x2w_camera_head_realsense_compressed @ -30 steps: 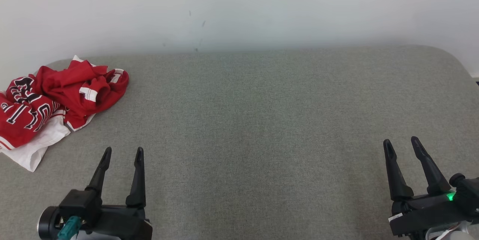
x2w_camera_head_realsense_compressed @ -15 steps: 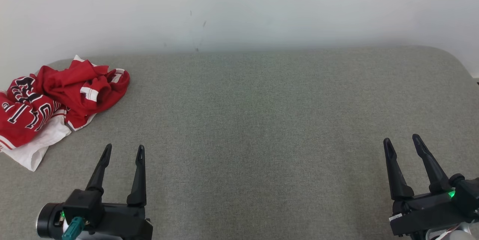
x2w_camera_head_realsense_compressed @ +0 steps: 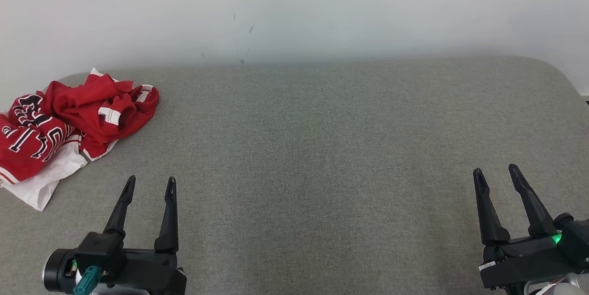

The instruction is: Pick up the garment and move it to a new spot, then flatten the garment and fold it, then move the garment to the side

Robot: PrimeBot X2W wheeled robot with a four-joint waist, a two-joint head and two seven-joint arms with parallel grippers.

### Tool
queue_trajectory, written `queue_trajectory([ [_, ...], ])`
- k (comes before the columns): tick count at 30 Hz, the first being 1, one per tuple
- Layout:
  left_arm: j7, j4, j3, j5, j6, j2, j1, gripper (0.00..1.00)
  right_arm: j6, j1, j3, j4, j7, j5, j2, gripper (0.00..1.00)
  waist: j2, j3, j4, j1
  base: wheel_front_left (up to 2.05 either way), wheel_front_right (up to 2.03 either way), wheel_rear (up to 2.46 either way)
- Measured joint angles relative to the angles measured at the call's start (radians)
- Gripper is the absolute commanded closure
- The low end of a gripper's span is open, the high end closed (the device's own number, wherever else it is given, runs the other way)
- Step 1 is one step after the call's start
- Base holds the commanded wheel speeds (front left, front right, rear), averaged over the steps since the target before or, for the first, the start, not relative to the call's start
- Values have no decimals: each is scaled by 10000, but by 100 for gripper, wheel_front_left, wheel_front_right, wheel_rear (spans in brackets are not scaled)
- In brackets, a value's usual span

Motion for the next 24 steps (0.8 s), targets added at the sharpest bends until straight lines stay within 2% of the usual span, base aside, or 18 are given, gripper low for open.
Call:
queue_trajectory([
  [24, 0, 130, 240, 127, -268, -263, -57, 0, 215, 42, -284, -33, 0, -81, 190, 0, 0, 26, 278, 0, 0, 0, 0],
])
